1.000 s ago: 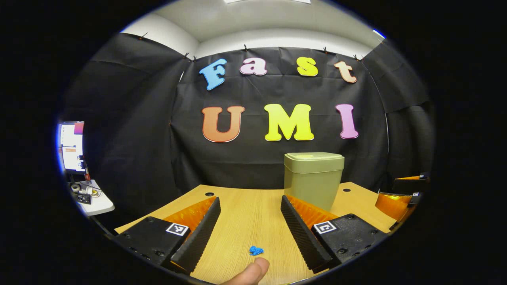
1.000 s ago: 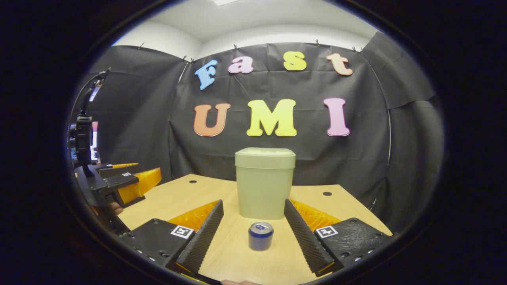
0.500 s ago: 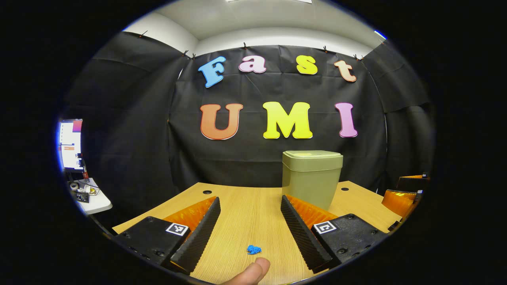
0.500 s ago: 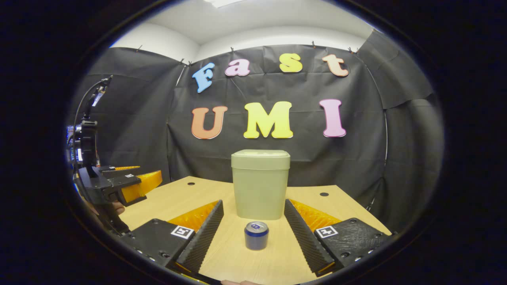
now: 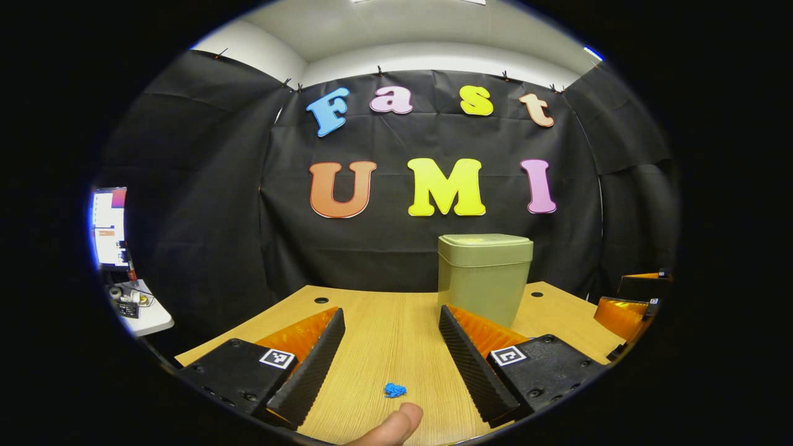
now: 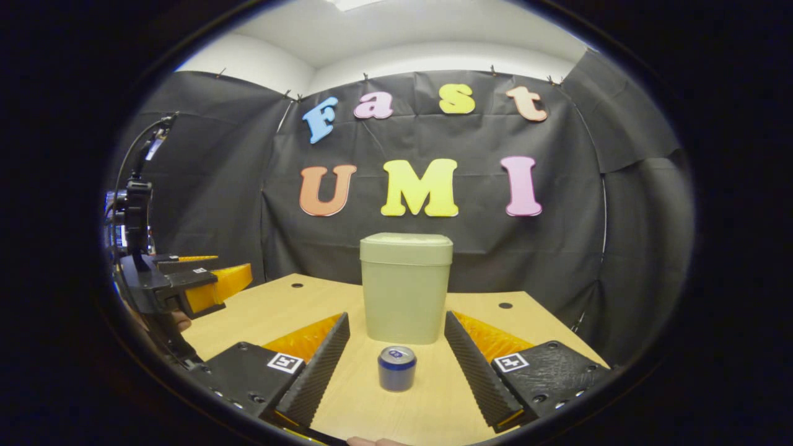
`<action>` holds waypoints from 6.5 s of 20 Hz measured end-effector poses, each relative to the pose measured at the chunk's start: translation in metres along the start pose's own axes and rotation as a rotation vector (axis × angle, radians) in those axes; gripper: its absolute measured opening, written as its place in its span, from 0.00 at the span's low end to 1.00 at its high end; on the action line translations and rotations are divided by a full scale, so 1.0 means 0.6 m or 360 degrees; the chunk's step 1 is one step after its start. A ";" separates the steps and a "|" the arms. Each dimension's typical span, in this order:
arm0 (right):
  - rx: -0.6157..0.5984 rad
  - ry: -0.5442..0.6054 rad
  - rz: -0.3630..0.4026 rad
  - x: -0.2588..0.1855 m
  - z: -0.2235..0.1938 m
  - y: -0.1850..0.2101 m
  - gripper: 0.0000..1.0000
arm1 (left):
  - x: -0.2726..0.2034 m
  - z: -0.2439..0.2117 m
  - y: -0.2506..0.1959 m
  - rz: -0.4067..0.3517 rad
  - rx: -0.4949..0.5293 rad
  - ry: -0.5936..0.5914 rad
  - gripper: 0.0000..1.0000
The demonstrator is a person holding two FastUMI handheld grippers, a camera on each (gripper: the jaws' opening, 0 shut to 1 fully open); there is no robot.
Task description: Press the lid of the desktop garbage bin to open it, pick up the crumpled paper on the desktop and throw it into the bin, then pick up the pop can on the desktop and drop it into the bin, and finally close the garbage bin lid.
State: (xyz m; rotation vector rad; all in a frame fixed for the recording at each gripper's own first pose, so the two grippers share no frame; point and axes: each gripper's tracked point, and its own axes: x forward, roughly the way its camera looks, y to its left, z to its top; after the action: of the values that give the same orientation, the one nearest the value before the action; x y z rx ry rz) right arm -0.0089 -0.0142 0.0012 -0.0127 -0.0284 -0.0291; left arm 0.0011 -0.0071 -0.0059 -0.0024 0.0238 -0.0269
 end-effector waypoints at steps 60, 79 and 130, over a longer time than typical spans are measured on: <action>-0.0042 0.0462 -0.0384 0.479 0.140 -0.006 0.00 | 0.035 -0.030 0.058 0.0091 -0.0083 0.0081 0.99; -0.0137 -0.0154 -0.0177 0.195 0.320 0.078 0.35 | 0.044 -0.051 0.054 0.0082 -0.0041 0.0152 0.99; 0.0149 0.0189 -0.0135 0.009 -0.073 -0.104 0.95 | 0.085 -0.365 -0.026 -0.0151 -0.0095 0.1144 0.91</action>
State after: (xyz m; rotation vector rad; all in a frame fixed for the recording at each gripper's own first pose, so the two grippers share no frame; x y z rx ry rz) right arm -0.0038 -0.0774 -0.0414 0.0840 0.0885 -0.1132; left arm 0.0465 -0.0246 -0.2262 -0.0534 0.7435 -0.1209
